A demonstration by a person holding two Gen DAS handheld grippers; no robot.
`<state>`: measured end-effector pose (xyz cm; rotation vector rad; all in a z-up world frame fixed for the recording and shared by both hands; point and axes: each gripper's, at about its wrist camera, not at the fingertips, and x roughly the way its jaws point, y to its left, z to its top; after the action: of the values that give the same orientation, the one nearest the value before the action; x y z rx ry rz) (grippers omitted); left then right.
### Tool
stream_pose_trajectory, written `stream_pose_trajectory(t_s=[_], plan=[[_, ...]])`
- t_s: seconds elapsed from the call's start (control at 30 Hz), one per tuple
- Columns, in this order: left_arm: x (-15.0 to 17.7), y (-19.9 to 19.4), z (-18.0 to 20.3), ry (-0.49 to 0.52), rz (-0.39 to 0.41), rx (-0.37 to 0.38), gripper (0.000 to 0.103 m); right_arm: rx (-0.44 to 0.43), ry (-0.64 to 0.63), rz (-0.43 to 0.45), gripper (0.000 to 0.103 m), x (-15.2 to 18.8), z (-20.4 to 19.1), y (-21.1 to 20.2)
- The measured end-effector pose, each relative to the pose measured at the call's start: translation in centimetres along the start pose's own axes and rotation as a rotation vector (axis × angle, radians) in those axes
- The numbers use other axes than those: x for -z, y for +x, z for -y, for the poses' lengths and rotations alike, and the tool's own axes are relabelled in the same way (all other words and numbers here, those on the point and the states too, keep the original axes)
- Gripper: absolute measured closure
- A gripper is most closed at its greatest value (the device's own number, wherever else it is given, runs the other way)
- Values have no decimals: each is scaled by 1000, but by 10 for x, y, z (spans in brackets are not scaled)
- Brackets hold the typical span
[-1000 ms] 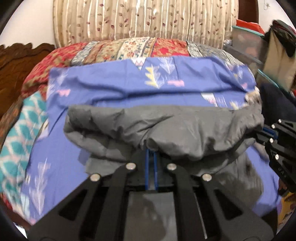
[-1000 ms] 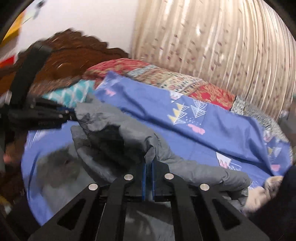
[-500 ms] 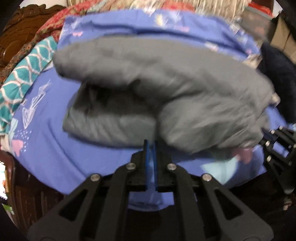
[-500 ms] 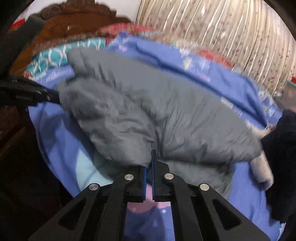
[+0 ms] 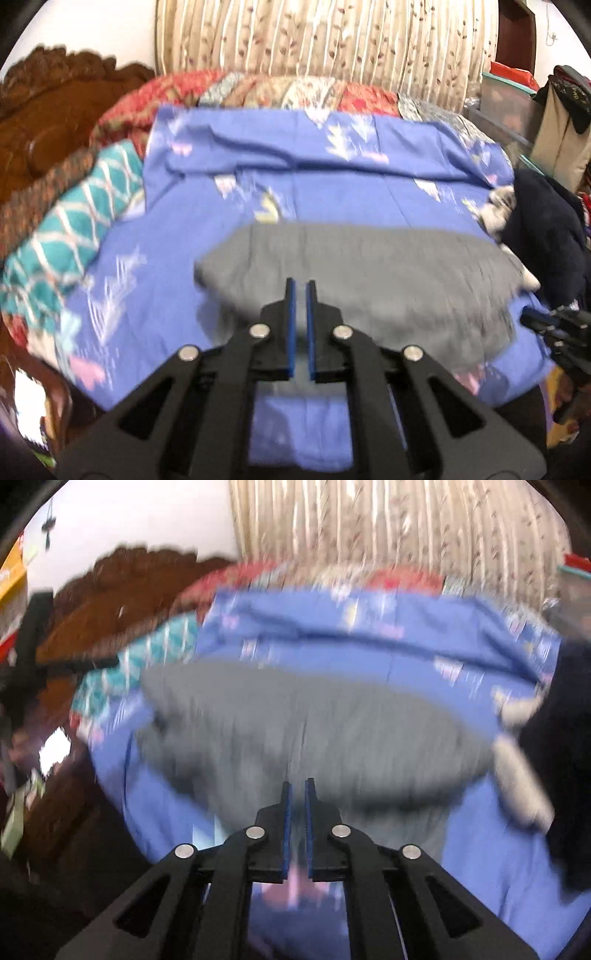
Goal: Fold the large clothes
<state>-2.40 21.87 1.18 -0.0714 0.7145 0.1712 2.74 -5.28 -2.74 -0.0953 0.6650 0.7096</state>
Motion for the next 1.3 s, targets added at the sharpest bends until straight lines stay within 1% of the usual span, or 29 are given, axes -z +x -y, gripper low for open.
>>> stream_pose_trajectory(t_s=[0.03,0.07,0.1,0.13,0.17,0.2,0.23,0.27,0.33,0.37,0.47,0.53,0.6,0.7,0.77,0.83,0.87,0.9,0.93,0.97,1.0,1.03,1.07,1.1,1.17,1.23,1.27,1.3], plan=[[-8,9,5,17,13,-4,98,-1,13,15,56,-14,-2,8],[-17,20,8,22,13,-7,98,-13,26,27,51,-25,-5,19],[-22,36,10,18,-3,-9,98,-20,32,31,40,-31,-8,30],[-23,54,12,16,-37,-5,98,-20,40,22,32,-35,-11,47],[-22,68,11,21,-70,-7,98,-19,49,3,30,-35,-14,59],[-15,85,13,36,-108,-32,98,-18,63,-43,29,-29,-18,78],[-10,96,14,51,-131,-56,98,-16,66,-84,29,-24,-18,92],[3,109,16,79,-167,-79,98,-10,58,-139,29,-13,-19,111],[33,124,16,104,-229,-74,98,-5,31,-196,29,13,-24,124],[47,124,15,105,-238,-70,98,-8,11,-222,29,27,-29,126],[79,119,21,124,-241,-86,98,9,-36,-229,29,63,-44,122],[91,118,21,83,-245,-78,98,19,-59,-214,29,79,-46,121],[99,120,22,51,-251,-79,98,13,-64,-215,29,85,-45,123],[104,123,27,72,-252,-102,98,-11,-46,-227,29,79,-41,127],[103,125,27,78,-259,-108,98,-37,-27,-226,29,75,-37,121],[100,126,26,69,-270,-116,98,-74,23,-234,29,69,-32,109],[98,127,26,67,-273,-120,98,-103,60,-225,29,64,-28,98],[97,128,27,67,-275,-125,98,-137,100,-174,29,57,-21,79],[97,128,27,68,-276,-127,98,-138,117,-111,29,50,-15,60],[97,128,27,69,-275,-130,98,-103,114,-38,29,40,-9,39],[97,128,27,69,-274,-133,98,-64,104,-1,29,33,-4,29],[97,129,27,68,-274,-136,98,-3,95,39,29,27,3,19],[97,129,27,66,-274,-140,98,47,95,67,29,23,12,13],[98,129,28,64,-274,-143,98,76,105,69,29,21,22,13],[97,130,29,62,-275,-150,98,118,165,7,29,28,45,25],[98,130,30,67,-276,-156,98,136,241,-91,29,45,67,47],[98,130,30,69,-277,-155,98,134,277,-139,29,54,75,57],[98,130,31,70,-276,-154,98,95,335,-178,29,69,84,67]])
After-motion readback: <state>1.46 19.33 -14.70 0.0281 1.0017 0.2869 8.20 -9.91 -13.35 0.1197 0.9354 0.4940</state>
